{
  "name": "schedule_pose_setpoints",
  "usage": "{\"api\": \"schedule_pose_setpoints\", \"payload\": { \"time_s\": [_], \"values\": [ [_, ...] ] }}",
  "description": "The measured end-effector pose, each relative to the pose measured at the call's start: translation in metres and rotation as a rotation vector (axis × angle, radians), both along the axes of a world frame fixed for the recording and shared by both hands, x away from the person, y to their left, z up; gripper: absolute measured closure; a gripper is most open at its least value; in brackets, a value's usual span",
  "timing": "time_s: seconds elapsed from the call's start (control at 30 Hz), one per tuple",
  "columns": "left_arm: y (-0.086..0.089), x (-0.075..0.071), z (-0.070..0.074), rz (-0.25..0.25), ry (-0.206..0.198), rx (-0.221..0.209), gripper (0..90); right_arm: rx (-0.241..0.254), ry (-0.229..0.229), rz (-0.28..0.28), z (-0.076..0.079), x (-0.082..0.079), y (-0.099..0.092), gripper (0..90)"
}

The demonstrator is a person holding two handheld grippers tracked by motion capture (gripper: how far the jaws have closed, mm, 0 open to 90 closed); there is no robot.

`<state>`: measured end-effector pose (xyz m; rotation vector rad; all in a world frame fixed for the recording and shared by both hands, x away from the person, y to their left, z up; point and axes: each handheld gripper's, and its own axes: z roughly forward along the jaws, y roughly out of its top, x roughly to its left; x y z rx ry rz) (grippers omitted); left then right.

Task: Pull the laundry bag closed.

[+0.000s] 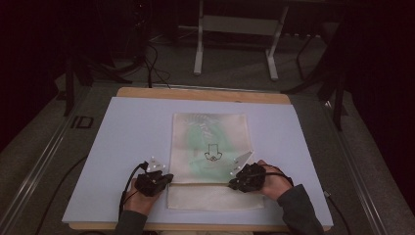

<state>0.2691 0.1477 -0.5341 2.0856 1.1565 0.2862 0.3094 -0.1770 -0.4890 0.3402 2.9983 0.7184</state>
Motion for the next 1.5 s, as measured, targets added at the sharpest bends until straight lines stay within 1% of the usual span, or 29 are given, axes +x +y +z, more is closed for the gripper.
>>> {"api": "schedule_pose_setpoints", "payload": {
  "time_s": [0.2, 0.27, 0.5, 0.57, 0.73, 0.93, 1.27, 1.5],
  "values": [
    [0.0, 0.0, 0.0, -0.001, 0.001, 0.001, 89.3, -0.005, -0.004, -0.008, 0.0, 0.0, -0.007, 82.3],
    [0.0, 0.0, 0.0, -0.001, 0.001, 0.0, 89.3, -0.013, -0.002, -0.02, 0.0, -0.001, -0.009, 82.3],
    [0.0, 0.0, 0.0, -0.001, 0.001, 0.0, 89.4, 0.0, 0.001, -0.019, 0.0, -0.001, -0.012, 82.2],
    [0.0, 0.0, 0.0, -0.001, 0.001, 0.0, 89.4, -0.009, -0.002, -0.025, 0.0, -0.001, -0.013, 82.2],
    [0.0, 0.0, 0.0, -0.001, 0.002, 0.001, 89.4, -0.018, 0.001, -0.041, 0.001, -0.002, -0.02, 82.2],
    [0.0, 0.0, 0.0, -0.001, 0.002, 0.001, 89.4, -0.011, -0.001, -0.058, 0.001, -0.001, -0.03, 82.3],
    [0.0, 0.0, 0.0, -0.001, 0.001, 0.002, 89.3, -0.01, 0.018, -0.098, -0.004, -0.001, -0.049, 82.2],
    [0.0, 0.0, 0.0, -0.004, -0.001, 0.007, 89.3, -0.015, 0.029, -0.119, -0.008, -0.002, -0.057, 82.2]
  ]
}}
